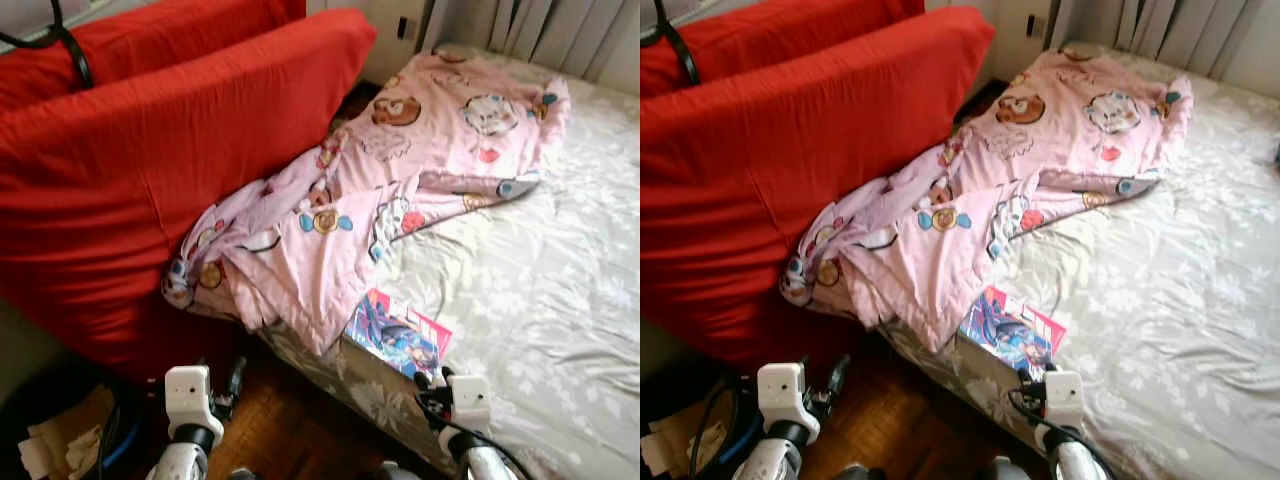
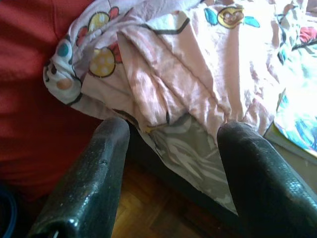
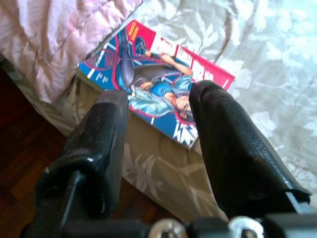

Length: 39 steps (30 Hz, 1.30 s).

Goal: Clean up the room

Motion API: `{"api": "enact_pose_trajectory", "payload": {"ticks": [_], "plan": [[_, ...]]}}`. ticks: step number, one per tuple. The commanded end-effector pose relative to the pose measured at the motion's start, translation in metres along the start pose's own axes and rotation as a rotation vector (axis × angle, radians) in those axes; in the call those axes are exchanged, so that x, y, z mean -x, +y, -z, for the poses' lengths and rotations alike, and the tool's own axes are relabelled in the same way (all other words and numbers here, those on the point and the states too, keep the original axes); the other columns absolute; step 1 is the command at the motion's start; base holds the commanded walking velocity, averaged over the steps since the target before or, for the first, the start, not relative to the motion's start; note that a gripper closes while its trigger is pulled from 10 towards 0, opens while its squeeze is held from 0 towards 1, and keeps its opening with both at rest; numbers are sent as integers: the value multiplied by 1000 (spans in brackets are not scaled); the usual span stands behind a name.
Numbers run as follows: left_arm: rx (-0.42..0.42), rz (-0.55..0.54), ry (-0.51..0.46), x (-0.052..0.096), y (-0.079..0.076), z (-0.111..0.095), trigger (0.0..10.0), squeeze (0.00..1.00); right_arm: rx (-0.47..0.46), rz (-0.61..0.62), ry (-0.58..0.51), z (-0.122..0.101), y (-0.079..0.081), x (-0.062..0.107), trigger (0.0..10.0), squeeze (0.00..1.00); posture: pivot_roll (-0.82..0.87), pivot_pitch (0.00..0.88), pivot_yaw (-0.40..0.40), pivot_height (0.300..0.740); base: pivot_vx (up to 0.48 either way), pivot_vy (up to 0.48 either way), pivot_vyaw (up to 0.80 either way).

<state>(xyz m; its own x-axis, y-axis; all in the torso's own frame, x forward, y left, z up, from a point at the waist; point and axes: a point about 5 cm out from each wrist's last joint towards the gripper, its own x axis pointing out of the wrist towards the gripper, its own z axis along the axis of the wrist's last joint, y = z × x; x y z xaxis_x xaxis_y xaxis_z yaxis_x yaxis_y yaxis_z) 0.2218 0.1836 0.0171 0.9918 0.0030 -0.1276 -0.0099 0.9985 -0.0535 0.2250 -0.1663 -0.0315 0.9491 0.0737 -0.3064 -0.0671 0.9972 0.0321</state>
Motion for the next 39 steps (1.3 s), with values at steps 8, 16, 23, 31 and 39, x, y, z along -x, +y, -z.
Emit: {"api": "enact_pose_trajectory", "payload": {"ticks": [8, 16, 23, 31, 39], "plan": [[5, -5, 35, 4, -2, 5, 10000, 0, -4, -3, 18, 6, 1, 5, 10000, 0, -60, 213, -22, 656, 0, 0, 0], [10, -12, 48, 6, -2, 7, 10000, 0, -4, -19, 25, 6, 6, 3, 10000, 0, -54, 229, -23, 656, 0, 0, 0], [10, -9, 54, 7, -2, 8, 10000, 0, 6, -22, 59, 7, 8, 0, 10000, 0, -55, 230, -22, 656, 0, 0, 0], [8, 0, 67, 5, -5, 10, 10000, 0, 3, -26, 54, 6, 9, -1, 10000, 0, -53, 234, -19, 656, 0, 0, 0], [3, 1, 69, 5, -5, 10, 10000, 0, 12, -28, 70, 7, 11, -1, 10000, 0, -50, 236, -16, 642, 0, 0, 0]]}}
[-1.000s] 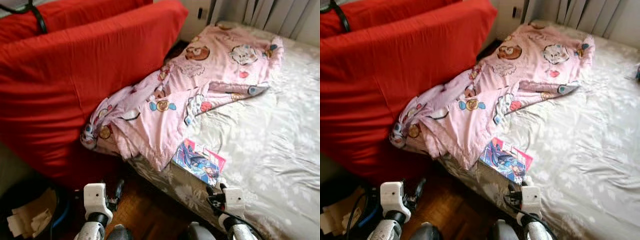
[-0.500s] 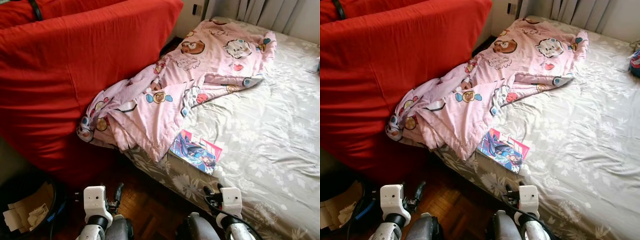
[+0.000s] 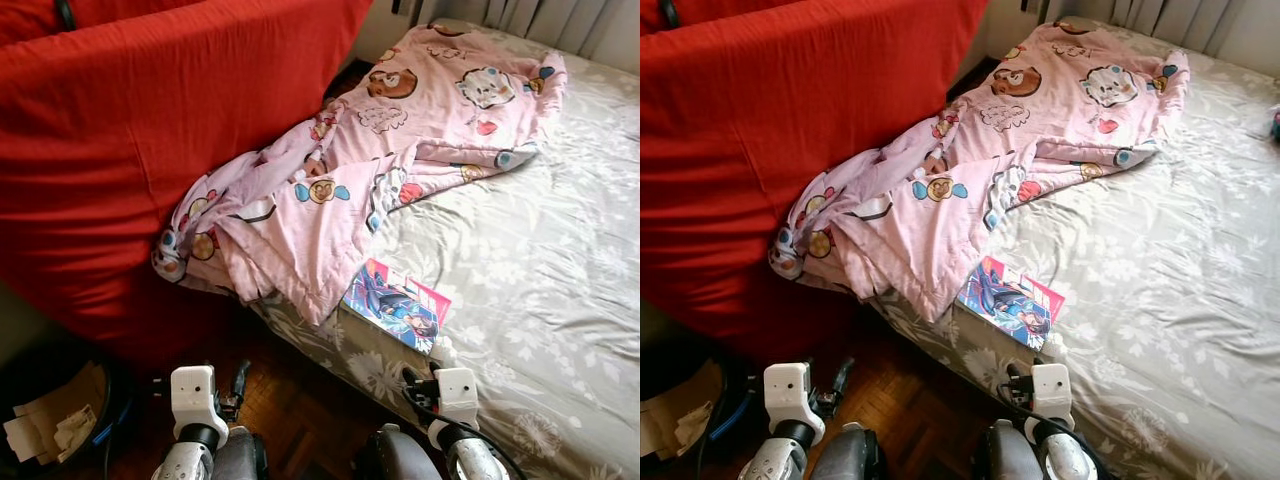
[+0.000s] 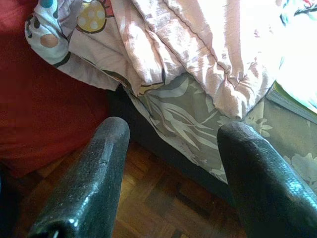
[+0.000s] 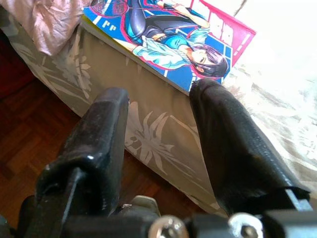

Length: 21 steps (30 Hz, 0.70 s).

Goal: Clean up the room

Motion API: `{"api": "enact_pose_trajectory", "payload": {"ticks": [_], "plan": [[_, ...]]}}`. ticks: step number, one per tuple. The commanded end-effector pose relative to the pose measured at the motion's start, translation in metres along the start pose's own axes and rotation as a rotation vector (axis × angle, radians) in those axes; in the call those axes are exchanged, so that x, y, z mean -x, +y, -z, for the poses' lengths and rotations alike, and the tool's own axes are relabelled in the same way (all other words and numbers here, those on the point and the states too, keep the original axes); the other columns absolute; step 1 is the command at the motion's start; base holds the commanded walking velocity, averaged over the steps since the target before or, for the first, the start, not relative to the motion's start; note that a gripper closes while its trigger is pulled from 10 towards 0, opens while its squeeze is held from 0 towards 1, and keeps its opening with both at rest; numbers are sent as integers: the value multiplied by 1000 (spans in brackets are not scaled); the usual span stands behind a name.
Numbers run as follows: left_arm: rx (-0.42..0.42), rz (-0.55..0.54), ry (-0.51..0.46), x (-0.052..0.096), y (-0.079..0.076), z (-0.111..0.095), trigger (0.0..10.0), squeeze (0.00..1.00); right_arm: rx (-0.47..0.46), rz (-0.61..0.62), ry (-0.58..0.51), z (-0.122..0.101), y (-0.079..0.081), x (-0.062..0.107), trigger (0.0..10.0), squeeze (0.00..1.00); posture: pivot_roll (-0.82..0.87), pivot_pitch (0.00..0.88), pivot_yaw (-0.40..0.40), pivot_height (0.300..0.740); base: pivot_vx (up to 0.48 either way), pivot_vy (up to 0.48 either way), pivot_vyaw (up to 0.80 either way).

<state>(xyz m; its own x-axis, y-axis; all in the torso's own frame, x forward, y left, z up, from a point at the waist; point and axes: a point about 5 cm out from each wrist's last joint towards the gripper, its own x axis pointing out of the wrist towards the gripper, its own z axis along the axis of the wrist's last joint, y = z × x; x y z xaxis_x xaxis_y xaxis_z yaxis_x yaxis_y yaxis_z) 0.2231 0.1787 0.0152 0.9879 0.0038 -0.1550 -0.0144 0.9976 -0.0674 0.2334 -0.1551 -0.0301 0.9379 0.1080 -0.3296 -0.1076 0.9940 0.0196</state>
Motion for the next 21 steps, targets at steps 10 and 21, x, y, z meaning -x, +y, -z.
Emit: {"api": "enact_pose_trajectory", "payload": {"ticks": [10, 21], "plan": [[-12, 3, 45, 6, 0, 9, 10000, 0, -15, 14, 47, 12, 2, 7, 10000, 0, -49, 238, -14, 642, 0, 0, 0], [-8, 3, 40, 6, 0, 8, 10000, 0, -10, 27, 156, 26, -6, 11, 10000, 0, -47, 239, -14, 638, 0, 0, 0]]}}
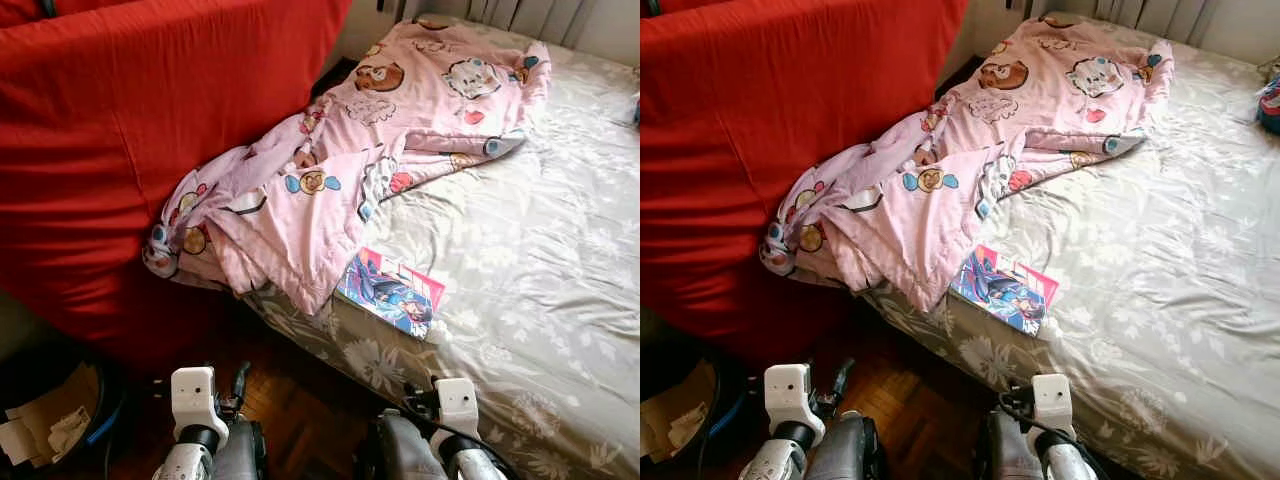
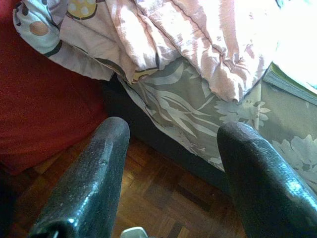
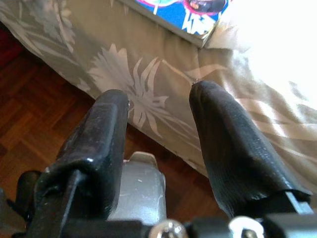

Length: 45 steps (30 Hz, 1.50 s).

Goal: Clean up the room

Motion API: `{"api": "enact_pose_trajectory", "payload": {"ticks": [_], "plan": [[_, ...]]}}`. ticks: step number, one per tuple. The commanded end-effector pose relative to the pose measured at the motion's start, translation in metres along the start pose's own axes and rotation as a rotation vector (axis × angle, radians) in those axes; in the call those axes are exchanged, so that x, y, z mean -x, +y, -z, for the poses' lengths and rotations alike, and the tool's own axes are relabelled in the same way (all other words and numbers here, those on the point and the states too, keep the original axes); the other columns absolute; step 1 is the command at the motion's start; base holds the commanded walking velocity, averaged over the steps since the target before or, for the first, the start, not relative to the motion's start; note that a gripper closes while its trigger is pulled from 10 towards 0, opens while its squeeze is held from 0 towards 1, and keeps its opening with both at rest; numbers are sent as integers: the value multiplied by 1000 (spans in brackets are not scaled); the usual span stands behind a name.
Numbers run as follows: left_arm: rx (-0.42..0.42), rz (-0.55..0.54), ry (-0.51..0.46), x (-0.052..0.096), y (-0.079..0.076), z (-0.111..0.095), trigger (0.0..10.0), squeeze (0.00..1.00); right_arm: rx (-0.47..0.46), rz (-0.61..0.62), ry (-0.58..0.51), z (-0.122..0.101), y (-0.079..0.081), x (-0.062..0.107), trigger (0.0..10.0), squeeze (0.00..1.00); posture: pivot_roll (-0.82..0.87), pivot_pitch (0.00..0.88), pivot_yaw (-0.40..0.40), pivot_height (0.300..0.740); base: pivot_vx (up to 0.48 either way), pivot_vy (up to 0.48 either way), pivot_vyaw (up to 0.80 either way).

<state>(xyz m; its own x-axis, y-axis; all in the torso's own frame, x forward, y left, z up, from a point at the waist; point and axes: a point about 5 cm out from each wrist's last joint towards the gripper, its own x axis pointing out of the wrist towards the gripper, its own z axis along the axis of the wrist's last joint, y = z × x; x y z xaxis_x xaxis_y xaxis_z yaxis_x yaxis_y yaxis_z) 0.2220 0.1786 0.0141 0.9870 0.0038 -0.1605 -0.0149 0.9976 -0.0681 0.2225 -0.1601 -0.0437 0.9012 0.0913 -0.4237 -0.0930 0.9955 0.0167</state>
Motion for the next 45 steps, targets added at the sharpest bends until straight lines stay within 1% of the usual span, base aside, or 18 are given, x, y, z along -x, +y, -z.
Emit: {"api": "enact_pose_trajectory", "payload": {"ticks": [1, 4, 11, 13, 14, 15, 16, 17, 21, 25, 29, 40, 45], "plan": [[-8, 3, 35, 5, 0, 7, 10000, 0, -7, 12, 62, 10, -2, 4, 10000, 0, -47, 239, -14, 633, 0, 0, 0], [-12, 4, 40, 5, -1, 8, 10000, 0, -10, 5, 53, 10, -2, 4, 10000, 0, -47, 238, -14, 614, 0, 0, 0], [-12, 6, 39, 4, -1, 8, 10000, 0, -24, 13, 31, 8, -3, 4, 10000, 0, -47, 238, -13, 614, 0, 0, 0], [-16, 9, 31, 3, -1, 5, 10000, 0, -49, 27, -27, 0, -5, 2, 10000, 0, -45, 240, -11, 614, 0, 0, 0], [-16, 9, 31, 3, -1, 5, 10000, 0, -49, 27, -27, 0, -5, 2, 10000, 0, -45, 240, -11, 614, 0, 0, 0], [-17, 10, 27, 3, -1, 5, 10000, 0, -68, 30, -61, -4, -6, 1, 10000, 0, -45, 240, -11, 614, 0, 0, 0], [-17, 10, 23, 2, 0, 3, 10000, 0, -88, 32, -117, -12, -6, -1, 10000, 0, -45, 242, -10, 614, 0, 0, 0], [-17, 10, 21, 2, 0, 3, 10000, 0, -91, 31, -138, -16, -6, -2, 10000, 0, -45, 242, -10, 614, 0, 0, 0], [-18, 13, 17, 1, 0, 2, 10000, 0, -89, 27, -184, -28, -4, -7, 10000, 0, -49, 243, -8, 614, 0, 0, 0], [-13, 16, 12, 1, -3, 1, 10000, 0, -78, 6, -233, -42, 1, -14, 10000, 0, -45, 243, -9, 614, 0, 0, 0], [-10, 17, 4, 2, -3, 0, 10000, 0, -79, 5, -247, -45, 2, -14, 10000, 0, -44, 244, -9, 614, 0, 0, 0], [-4, 27, 11, 2, -6, 2, 10000, 0, -73, 7, -244, -42, 2, -12, 10000, 0, -49, 248, -11, 614, 0, 0, 0], [-6, 29, 10, 2, -6, 1, 10000, 0, -70, 8, -250, -44, 3, -13, 10000, 0, -48, 248, -10, 614, 310, 0, 0]]}}
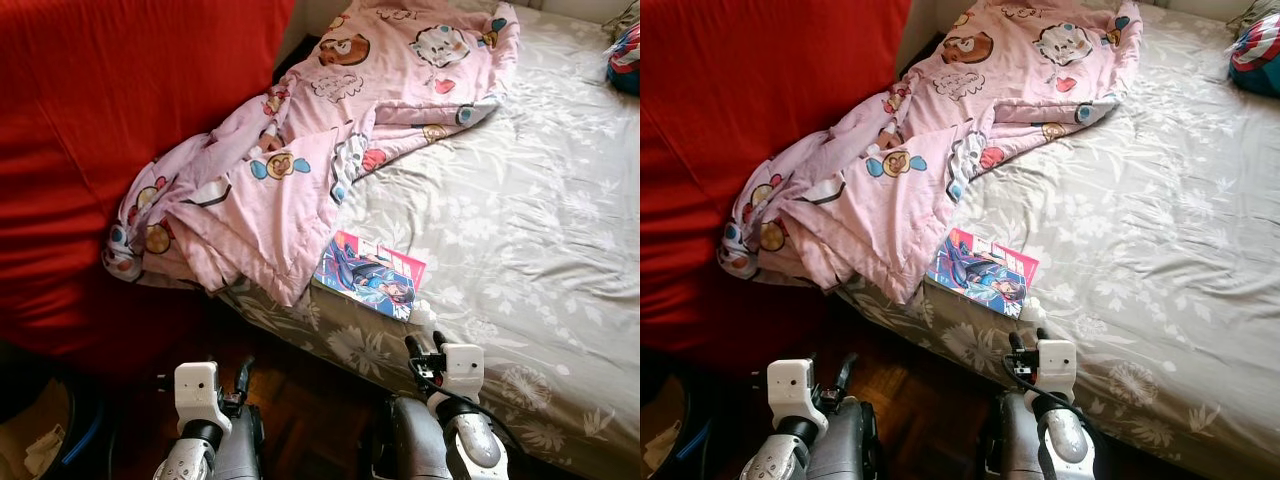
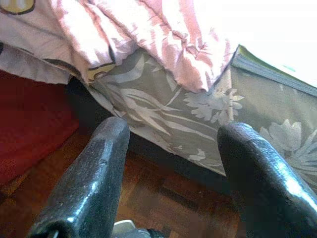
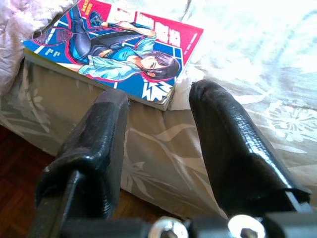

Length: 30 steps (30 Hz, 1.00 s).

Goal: Clean up the room

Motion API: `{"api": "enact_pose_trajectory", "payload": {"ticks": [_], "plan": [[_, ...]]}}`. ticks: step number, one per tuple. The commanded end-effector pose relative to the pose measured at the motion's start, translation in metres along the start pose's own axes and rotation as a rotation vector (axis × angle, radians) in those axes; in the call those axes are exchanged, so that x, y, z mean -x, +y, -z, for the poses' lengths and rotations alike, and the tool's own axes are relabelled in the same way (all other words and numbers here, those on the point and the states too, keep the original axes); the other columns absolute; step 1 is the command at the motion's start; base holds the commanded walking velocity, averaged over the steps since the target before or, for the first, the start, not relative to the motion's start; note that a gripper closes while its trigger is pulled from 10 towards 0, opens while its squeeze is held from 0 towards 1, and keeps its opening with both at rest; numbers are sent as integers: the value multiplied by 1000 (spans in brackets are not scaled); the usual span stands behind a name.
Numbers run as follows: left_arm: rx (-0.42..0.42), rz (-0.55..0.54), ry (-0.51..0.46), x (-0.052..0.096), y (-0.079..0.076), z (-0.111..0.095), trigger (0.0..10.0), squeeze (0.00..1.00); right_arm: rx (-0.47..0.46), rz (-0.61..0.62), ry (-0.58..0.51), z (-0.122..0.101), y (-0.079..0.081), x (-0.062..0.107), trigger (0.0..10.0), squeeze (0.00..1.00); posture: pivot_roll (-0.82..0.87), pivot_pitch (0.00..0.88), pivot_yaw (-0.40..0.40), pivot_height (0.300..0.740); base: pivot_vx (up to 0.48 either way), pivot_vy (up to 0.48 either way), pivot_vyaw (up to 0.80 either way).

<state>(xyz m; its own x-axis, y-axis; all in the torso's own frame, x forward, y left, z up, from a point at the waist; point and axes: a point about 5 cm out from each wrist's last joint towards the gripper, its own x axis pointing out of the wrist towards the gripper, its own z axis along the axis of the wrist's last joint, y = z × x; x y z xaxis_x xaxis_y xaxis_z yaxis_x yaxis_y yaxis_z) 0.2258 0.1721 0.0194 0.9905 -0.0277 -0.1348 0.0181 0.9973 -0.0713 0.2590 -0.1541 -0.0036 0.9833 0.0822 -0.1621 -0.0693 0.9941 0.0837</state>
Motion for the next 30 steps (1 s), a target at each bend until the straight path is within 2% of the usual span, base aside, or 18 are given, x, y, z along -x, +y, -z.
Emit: {"api": "enact_pose_trajectory", "payload": {"ticks": [1, 22, 30], "plan": [[-5, -5, 36, 5, 1, 7, 10000, 0, 4, 5, 27, 7, -1, 6, 10000, 0, -49, 248, -9, 614, 375, 0, 0], [-13, -1, 52, 7, 3, 10, 10000, 0, 16, 26, 42, 6, 1, 3, 10000, 0, -50, 252, -8, 614, 391, 0, 0], [-23, -14, 52, 7, 5, 11, 10000, 0, 17, 66, 53, 6, -2, 2, 10000, 0, -48, 253, -8, 614, 0, 0, 0]]}}
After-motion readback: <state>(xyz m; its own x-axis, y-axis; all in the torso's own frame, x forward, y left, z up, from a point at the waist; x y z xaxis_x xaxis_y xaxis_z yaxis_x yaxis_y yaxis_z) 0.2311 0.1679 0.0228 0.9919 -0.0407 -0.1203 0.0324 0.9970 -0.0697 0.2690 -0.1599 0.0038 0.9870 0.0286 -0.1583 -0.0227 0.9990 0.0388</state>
